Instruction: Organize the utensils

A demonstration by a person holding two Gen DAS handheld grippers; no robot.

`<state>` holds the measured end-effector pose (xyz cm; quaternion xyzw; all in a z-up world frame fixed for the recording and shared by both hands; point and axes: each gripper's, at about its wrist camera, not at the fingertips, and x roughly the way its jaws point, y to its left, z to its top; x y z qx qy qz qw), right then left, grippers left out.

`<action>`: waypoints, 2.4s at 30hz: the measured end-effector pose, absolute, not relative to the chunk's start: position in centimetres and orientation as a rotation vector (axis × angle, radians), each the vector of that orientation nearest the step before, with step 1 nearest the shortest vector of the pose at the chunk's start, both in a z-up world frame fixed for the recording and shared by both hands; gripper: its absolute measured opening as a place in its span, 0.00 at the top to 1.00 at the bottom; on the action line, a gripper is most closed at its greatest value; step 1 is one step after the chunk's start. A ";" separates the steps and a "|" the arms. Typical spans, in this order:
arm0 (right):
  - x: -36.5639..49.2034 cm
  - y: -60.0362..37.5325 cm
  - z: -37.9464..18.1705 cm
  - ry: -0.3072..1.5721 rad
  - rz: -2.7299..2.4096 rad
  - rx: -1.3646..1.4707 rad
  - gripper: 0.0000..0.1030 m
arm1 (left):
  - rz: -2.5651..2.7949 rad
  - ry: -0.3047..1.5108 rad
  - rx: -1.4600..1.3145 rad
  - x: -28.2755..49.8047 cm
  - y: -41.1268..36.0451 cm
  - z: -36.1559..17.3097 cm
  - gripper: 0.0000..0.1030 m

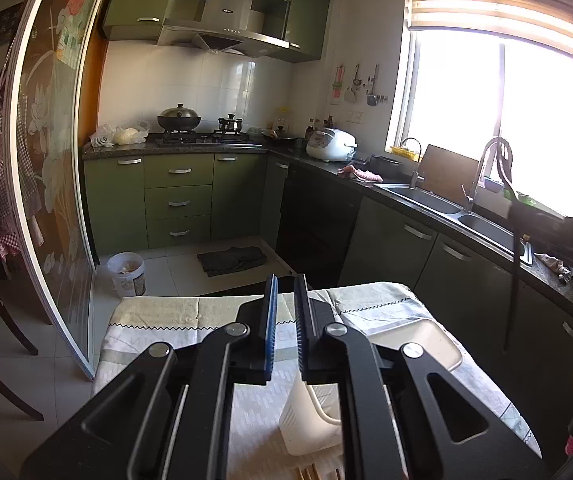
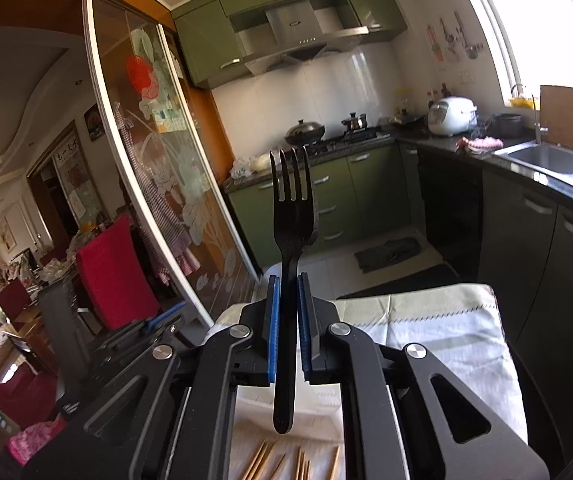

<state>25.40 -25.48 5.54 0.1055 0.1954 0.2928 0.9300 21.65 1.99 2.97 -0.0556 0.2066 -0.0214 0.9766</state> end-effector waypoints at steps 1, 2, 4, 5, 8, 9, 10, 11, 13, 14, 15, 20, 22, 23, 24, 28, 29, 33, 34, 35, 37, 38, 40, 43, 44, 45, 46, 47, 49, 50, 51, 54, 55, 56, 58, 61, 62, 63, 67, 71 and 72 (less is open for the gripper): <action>25.9 -24.8 5.4 0.376 0.577 0.196 0.91 | -0.046 0.418 -0.114 21.4 2.2 3.0 0.92; 26.3 -24.2 4.9 0.358 0.562 0.178 0.91 | -0.049 0.418 -0.115 21.2 2.4 3.0 0.92; 27.1 -23.0 3.7 0.327 0.534 0.143 0.91 | -0.048 0.415 -0.113 20.8 2.6 3.0 0.92; 27.5 -22.4 3.2 0.316 0.523 0.121 0.91 | -0.047 0.417 -0.109 20.6 2.8 2.9 0.92; 28.6 -21.5 1.0 0.350 0.527 0.122 0.91 | -0.050 0.425 -0.115 20.5 3.5 2.5 0.92; 28.6 -21.4 0.5 0.349 0.523 0.120 0.91 | -0.053 0.428 -0.120 20.5 3.8 2.4 0.92; 28.4 -21.3 0.0 0.341 0.516 0.111 0.91 | -0.055 0.427 -0.122 20.4 4.1 2.3 0.92; 28.1 -21.2 -0.7 0.337 0.515 0.101 0.91 | -0.057 0.424 -0.122 20.4 4.4 2.1 0.92; 27.8 -21.0 -1.8 0.340 0.511 0.088 0.91 | -0.065 0.430 -0.122 20.5 4.6 1.8 0.92; 27.7 -20.8 -2.1 0.345 0.508 0.079 0.91 | -0.069 0.436 -0.126 20.7 4.8 1.6 0.92; 27.4 -20.6 -2.6 0.348 0.509 0.075 0.91 | -0.074 0.441 -0.132 20.9 5.0 1.4 0.92; 26.4 -20.0 -3.7 0.365 0.506 0.049 0.90 | -0.098 0.448 -0.144 21.4 5.9 0.6 0.92; 26.1 -19.8 -3.8 0.367 0.497 0.042 0.89 | -0.105 0.448 -0.153 21.3 6.3 0.4 0.91; 26.0 -19.7 -3.8 0.367 0.497 0.041 0.89 | -0.105 0.444 -0.154 21.3 6.5 0.4 0.91; 25.9 -19.6 -3.7 0.364 0.496 0.039 0.89 | -0.106 0.442 -0.155 21.2 6.7 0.3 0.91; 24.2 -20.2 -2.8 0.339 0.504 0.053 0.89 | -0.114 0.438 -0.163 20.7 7.8 -0.1 0.84; 23.8 -20.3 -2.4 0.333 0.508 0.053 0.89 | -0.114 0.435 -0.160 20.6 8.1 -0.1 0.83; 22.1 -20.7 -1.0 0.316 0.524 0.018 0.79 | -0.145 0.437 -0.173 20.8 9.5 -0.5 0.69; 21.7 -20.9 -0.7 0.318 0.527 0.006 0.76 | -0.156 0.440 -0.179 21.1 9.9 -0.7 0.66; 21.4 -21.0 -0.4 0.322 0.528 -0.004 0.76 | -0.170 0.443 -0.185 21.4 10.3 -0.9 0.61; 21.0 -21.2 0.3 0.327 0.518 -0.025 0.76 | -0.194 0.455 -0.183 22.3 10.9 -1.3 0.58; 20.8 -21.3 0.6 0.331 0.511 -0.034 0.76 | -0.205 0.462 -0.176 22.8 11.2 -1.6 0.58; 20.4 -21.8 1.1 0.340 0.494 -0.042 0.70 | -0.232 0.481 -0.155 24.1 11.8 -2.0 0.58; 20.1 -22.4 1.8 0.361 0.472 -0.047 0.68 | -0.265 0.516 -0.128 26.3 12.8 -2.7 0.58; 20.0 -22.6 2.0 0.369 0.465 -0.049 0.67 | -0.283 0.524 -0.114 27.1 12.9 -3.0 0.58; 20.0 -22.7 2.3 0.378 0.462 -0.049 0.64 | -0.289 0.529 -0.091 27.8 13.0 -3.2 0.58; 20.0 -22.9 2.4 0.386 0.461 -0.049 0.60 | -0.295 0.535 -0.061 28.6 12.8 -3.4 0.58; 20.0 -23.0 2.6 0.392 0.458 -0.050 0.58 | -0.308 0.540 -0.036 29.4 12.7 -3.6 0.58; 20.3 -23.0 2.8 0.414 0.453 -0.056 0.57 | -0.333 0.555 -0.002 30.9 12.5 -4.0 0.58; 20.6 -23.1 2.9 0.426 0.449 -0.055 0.57 | -0.345 0.563 0.011 31.7 12.3 -4.3 0.58; 20.8 -23.1 3.0 0.438 0.446 -0.053 0.57 | -0.358 0.569 0.019 32.5 12.2 -4.5 0.58; 22.3 -23.1 3.3 0.484 0.456 -0.048 0.57 | -0.406 0.586 0.062 34.6 11.5 -5.1 0.58; 22.8 -23.2 3.4 0.493 0.453 -0.047 0.57 | -0.424 0.589 0.084 35.3 11.1 -5.3 0.59; 23.4 -23.3 3.4 0.505 0.452 -0.041 0.57 | -0.441 0.595 0.104 35.9 10.7 -5.6 0.60; 24.7 -23.6 3.3 0.534 0.452 -0.022 0.57 | -0.477 0.612 0.135 37.1 9.8 -6.3 0.63; 26.7 -24.0 2.9 0.577 0.441 -0.004 0.57 | -0.548 0.660 0.166 39.1 8.5 -7.9 0.66; 27.2 -23.9 2.6 0.591 0.435 -0.003 0.57 | -0.573 0.681 0.181 39.9 7.9 -8.4 0.67; 27.7 -23.9 2.3 0.605 0.430 -0.002 0.57 | -0.599 0.699 0.191 40.4 7.3 -8.9 0.69; 29.1 -23.7 1.2 0.647 0.418 -0.002 0.57 | -0.681 0.764 0.199 43.0 4.3 -10.4 0.69; 29.7 -23.6 0.8 0.674 0.411 0.011 0.57 | -0.721 0.845 0.195 44.7 1.0 -12.2 0.69; 29.8 -23.5 0.8 0.678 0.407 0.005 0.57 | -0.717 0.873 0.194 45.1 0.3 -12.8 0.69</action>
